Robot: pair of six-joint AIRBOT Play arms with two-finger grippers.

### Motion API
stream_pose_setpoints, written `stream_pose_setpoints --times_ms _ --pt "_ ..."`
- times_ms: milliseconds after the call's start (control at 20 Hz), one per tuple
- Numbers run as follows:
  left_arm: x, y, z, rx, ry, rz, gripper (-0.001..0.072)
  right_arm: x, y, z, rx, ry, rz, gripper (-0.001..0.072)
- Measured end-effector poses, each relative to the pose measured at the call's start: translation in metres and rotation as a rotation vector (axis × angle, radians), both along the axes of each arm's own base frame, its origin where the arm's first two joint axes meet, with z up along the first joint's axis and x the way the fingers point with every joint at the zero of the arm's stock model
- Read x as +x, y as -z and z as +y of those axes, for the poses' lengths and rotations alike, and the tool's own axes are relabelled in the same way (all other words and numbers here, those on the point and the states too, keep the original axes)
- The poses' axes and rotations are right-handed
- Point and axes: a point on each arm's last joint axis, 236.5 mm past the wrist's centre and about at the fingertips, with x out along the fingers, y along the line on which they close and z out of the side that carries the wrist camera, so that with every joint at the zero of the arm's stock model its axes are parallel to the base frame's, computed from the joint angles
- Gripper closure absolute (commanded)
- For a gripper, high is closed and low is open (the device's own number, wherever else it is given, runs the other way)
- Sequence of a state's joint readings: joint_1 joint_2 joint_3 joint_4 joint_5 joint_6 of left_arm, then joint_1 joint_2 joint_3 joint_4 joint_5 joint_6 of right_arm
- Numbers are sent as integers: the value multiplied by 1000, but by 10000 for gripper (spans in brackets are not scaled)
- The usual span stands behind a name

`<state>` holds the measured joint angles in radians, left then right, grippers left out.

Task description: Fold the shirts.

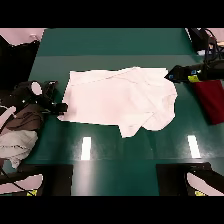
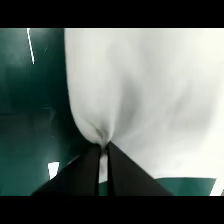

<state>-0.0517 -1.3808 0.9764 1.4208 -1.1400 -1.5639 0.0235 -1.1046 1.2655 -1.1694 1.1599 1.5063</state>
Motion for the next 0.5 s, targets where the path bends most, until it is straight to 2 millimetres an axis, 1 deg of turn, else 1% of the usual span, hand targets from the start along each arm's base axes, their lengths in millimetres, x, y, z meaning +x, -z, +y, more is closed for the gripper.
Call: stream_pose_setpoints --times_ms 100,200,250,350,500 --pt "1 -8 1 3 5 -13 674 -10 6 1 -5 -19 47 262" --pt "6 -23 0 0 6 -53 674 -25 17 2 -14 -41 111 262" --pt "8 -33 0 -1 8 -82 675 -34 25 2 -19 -48 152 262" --pt "11 -51 0 -3 19 -134 674 -56 50 -2 -28 -34 252 262" --pt "11 -70 -1 -4 36 -180 674 -97 97 -7 -23 23 420 262"
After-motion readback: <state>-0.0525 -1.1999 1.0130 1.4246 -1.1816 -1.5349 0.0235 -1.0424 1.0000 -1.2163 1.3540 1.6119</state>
